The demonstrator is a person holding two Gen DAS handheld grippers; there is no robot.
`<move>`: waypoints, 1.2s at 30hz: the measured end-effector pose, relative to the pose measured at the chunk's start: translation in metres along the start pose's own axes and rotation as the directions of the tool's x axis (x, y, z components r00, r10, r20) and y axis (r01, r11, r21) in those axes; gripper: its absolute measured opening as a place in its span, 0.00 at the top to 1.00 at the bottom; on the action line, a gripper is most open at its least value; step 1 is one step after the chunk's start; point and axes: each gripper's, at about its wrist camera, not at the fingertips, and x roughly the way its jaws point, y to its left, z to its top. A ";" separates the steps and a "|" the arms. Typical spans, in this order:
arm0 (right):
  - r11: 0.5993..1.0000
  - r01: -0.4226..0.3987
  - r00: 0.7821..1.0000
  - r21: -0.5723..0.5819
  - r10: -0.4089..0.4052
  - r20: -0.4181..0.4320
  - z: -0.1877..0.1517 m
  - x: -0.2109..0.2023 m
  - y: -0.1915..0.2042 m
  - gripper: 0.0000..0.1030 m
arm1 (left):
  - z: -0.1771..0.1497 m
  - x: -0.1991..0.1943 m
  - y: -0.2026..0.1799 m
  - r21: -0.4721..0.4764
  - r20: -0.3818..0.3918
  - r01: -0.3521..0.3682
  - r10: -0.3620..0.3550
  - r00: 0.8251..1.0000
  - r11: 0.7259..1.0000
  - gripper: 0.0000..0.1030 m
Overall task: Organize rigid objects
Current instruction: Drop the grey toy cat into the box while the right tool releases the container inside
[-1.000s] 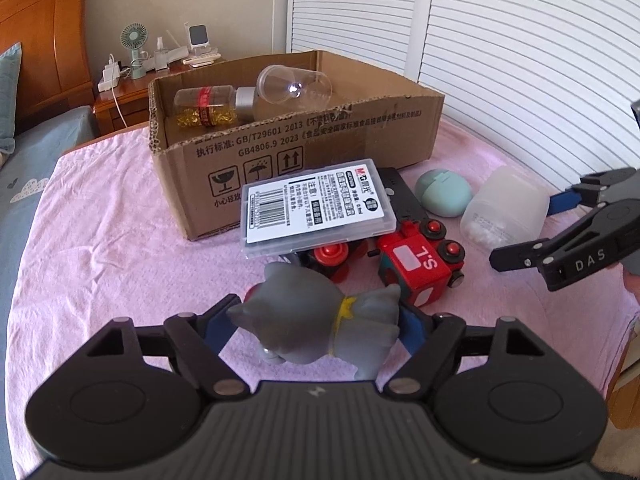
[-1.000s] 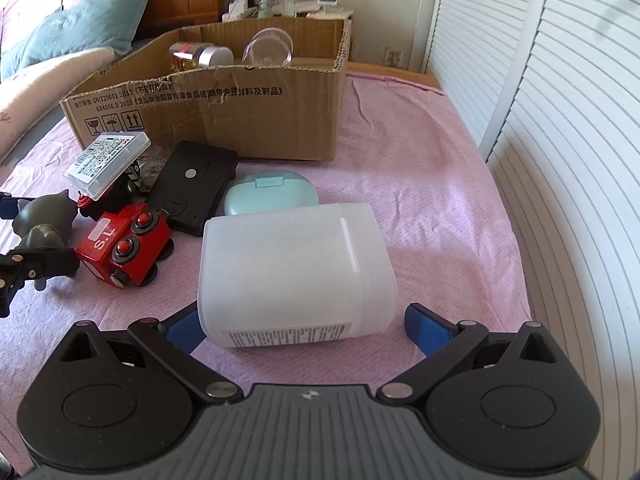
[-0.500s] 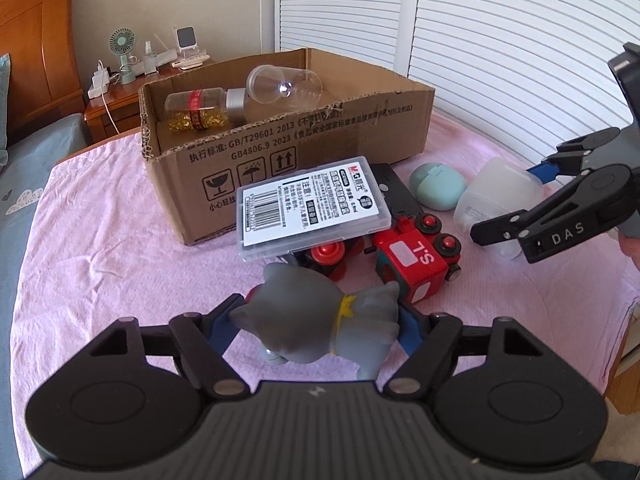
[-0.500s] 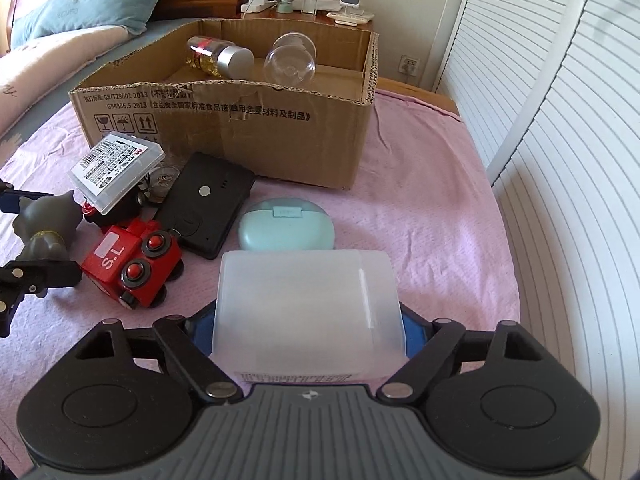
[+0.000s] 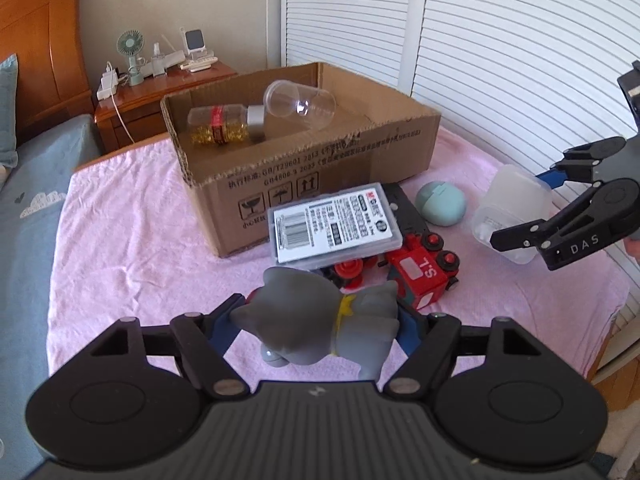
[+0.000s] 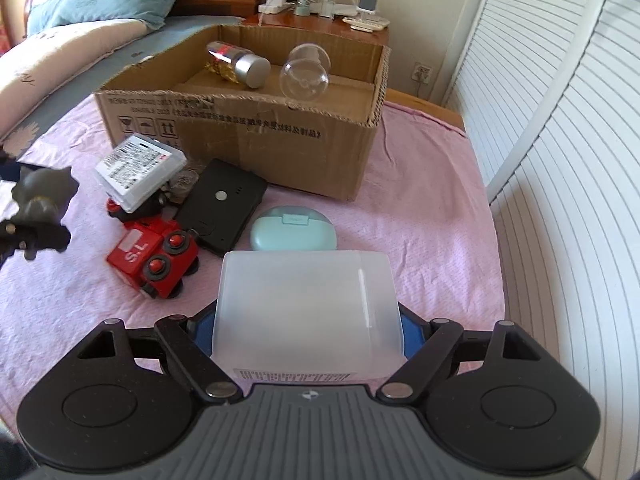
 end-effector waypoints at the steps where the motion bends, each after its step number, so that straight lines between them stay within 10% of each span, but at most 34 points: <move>1: 1.000 -0.009 1.000 -0.003 0.009 0.003 0.001 -0.003 0.000 0.16 | 0.004 -0.004 0.000 0.009 0.004 -0.002 0.002 1.000 1.000 0.27; 19: 0.997 -0.081 0.984 -0.018 0.083 0.158 0.043 -0.038 -0.008 0.16 | 0.116 0.023 0.021 0.025 0.067 -0.071 0.070 0.995 0.997 0.26; 36: 0.993 -0.116 0.973 -0.017 0.117 0.199 0.063 -0.039 -0.010 0.16 | 0.091 -0.014 0.002 -0.071 0.078 -0.188 0.193 0.978 0.980 0.02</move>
